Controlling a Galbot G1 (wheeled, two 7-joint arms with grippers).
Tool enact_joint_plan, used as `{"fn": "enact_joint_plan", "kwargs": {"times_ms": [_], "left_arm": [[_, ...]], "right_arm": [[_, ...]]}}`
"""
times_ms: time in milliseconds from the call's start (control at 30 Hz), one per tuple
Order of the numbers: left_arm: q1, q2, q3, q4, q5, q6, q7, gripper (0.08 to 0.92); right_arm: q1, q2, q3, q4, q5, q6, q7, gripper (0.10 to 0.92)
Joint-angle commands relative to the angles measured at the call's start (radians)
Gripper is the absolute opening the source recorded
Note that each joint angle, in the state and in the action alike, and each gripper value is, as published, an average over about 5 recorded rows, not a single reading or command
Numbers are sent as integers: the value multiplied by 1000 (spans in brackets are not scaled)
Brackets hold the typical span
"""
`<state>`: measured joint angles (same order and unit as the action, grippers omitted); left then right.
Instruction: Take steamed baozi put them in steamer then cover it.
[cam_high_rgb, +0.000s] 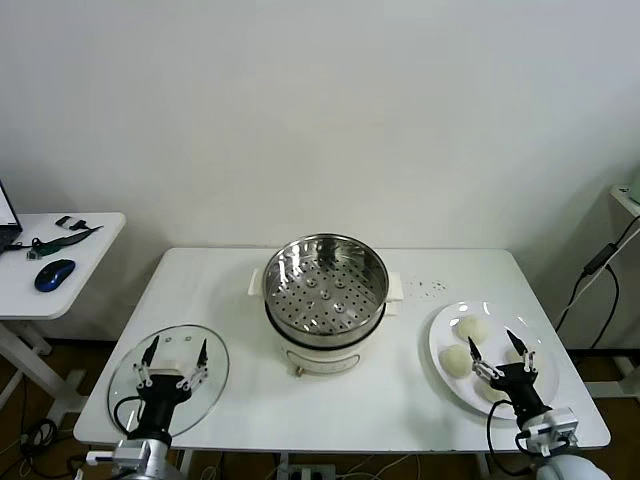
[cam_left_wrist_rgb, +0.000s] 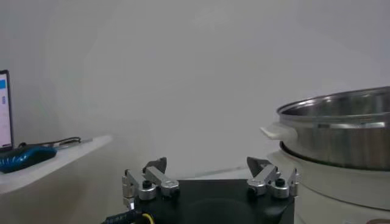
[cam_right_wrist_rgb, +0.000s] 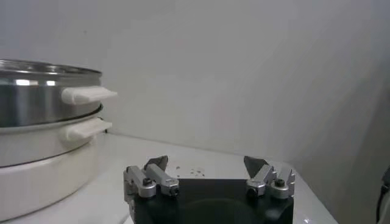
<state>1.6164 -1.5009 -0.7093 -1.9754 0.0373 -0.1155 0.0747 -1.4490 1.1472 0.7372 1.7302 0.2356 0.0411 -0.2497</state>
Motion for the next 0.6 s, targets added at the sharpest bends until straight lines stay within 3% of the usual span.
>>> {"fn": "enact_joint_plan", "kwargs": {"times_ms": [33,233,400,600], "left_arm": [[0,10,4,-5,3,8,-18,823],[3,26,7,-10,7,12,-23,823],[2,30,9,1,5,17,-31,823],[0,28,10,13,5,24,-39,823]], "right_arm": [[96,-229,-4,-37,-113,-155,-217,823],[244,-522,-108,-160,-186,-237,-480,823],[452,-687,-293,-300,-331,-181,-745,823],[813,-798,-724,-388,-396,-137,-848,823]]}}
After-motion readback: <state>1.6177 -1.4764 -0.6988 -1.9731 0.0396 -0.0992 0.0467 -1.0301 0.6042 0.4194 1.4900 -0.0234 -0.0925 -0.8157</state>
